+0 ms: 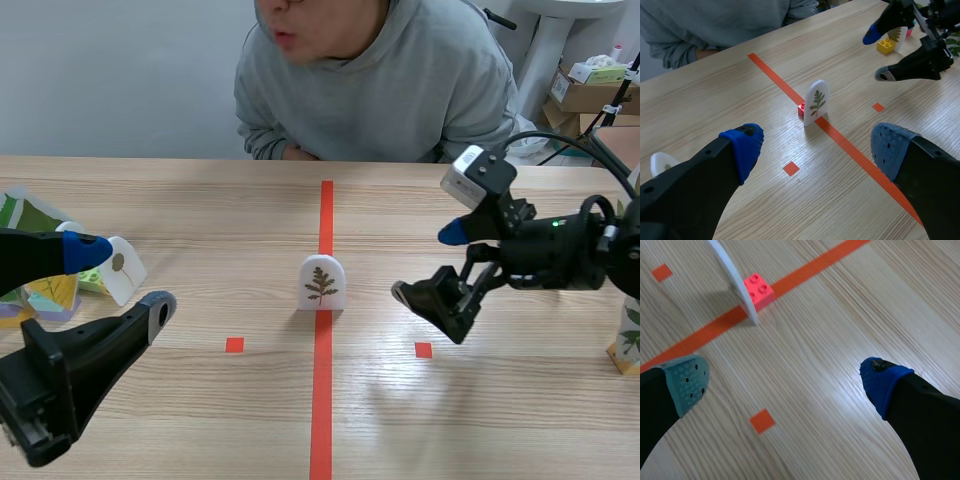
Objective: Do the leaf sorting experiment
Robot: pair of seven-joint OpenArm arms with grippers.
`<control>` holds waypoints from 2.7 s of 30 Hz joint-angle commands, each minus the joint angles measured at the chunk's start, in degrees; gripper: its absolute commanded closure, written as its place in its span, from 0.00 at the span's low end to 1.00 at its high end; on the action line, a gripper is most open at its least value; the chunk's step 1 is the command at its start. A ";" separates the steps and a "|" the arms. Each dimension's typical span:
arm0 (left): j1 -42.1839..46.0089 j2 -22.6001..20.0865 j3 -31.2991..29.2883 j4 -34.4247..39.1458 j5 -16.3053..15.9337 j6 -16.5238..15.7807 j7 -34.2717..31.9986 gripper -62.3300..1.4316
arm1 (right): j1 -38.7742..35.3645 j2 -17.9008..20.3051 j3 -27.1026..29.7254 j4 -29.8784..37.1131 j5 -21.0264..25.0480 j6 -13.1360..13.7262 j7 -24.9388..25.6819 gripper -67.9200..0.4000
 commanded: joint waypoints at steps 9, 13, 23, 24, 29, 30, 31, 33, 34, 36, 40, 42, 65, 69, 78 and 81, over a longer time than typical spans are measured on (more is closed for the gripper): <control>-0.15 0.44 0.31 0.68 -0.35 -0.09 -1.01 0.25 | 8.72 -6.40 -6.40 -7.56 -4.24 -2.40 2.10 0.08; -0.15 0.44 0.31 0.68 -0.35 -0.09 -0.98 0.25 | 10.64 -8.35 -8.68 -11.13 -5.92 -4.28 3.34 0.08; -0.15 0.44 0.31 0.68 -0.35 -0.09 -1.01 0.25 | 14.27 -12.94 -11.76 -17.09 -7.72 -6.93 4.09 0.09; -0.15 0.44 0.31 0.68 -0.35 -0.09 -1.01 0.25 | 14.67 -13.49 -12.04 -17.99 -8.20 -7.17 4.33 0.09; -0.15 0.44 0.31 0.68 -0.35 -0.09 -1.01 0.25 | 16.22 -16.04 -13.49 -21.64 -9.29 -8.04 5.55 0.09; -0.15 0.44 0.31 0.68 -0.35 -0.09 -1.01 0.25 | 16.33 -16.57 -13.84 -22.16 -9.35 -8.04 5.55 0.09; -0.15 0.44 0.31 0.68 -0.35 -0.09 -1.01 0.25 | 16.46 -17.03 -14.03 -22.53 -9.64 -8.07 5.55 0.09; -0.15 0.44 0.31 0.68 -0.37 -0.09 -1.01 0.25 | 16.55 -17.86 -14.49 -22.99 -10.25 -8.44 5.57 0.09; -0.15 0.44 0.31 0.68 -0.37 -0.09 -1.01 0.25 | 16.52 -18.21 -14.60 -23.23 -10.27 -8.44 5.62 0.09; -0.15 0.44 0.31 0.68 -0.37 -0.09 -1.01 0.25 | 16.28 -18.62 -14.60 -23.32 -10.34 -8.83 5.75 0.09; -0.15 0.44 0.31 0.68 -0.37 -0.09 -1.01 0.25 | 16.22 -18.80 -14.60 -23.32 -10.36 -9.92 5.79 0.10; -0.15 0.44 0.31 0.68 -0.37 -0.09 -1.01 0.25 | 16.22 -18.80 -14.60 -23.32 -10.38 -9.92 6.01 0.16; -0.15 0.44 0.31 0.68 -0.37 -0.09 -1.01 0.25 | 14.38 -18.80 -14.60 -23.32 -10.38 -9.90 5.99 0.85; -0.15 0.44 0.31 0.68 -0.37 -0.09 -1.05 0.25 | 13.77 -18.80 -14.60 -23.32 -10.38 -9.90 5.97 0.91; -0.15 0.44 0.31 0.68 -0.37 -0.09 -1.05 0.25 | 13.53 -18.82 -14.36 -23.12 -10.34 -9.90 5.97 0.96; -0.15 0.44 0.31 0.68 -0.37 -0.09 -1.05 0.25 | 13.53 -18.80 -14.05 -22.45 -10.32 -9.90 5.49 0.96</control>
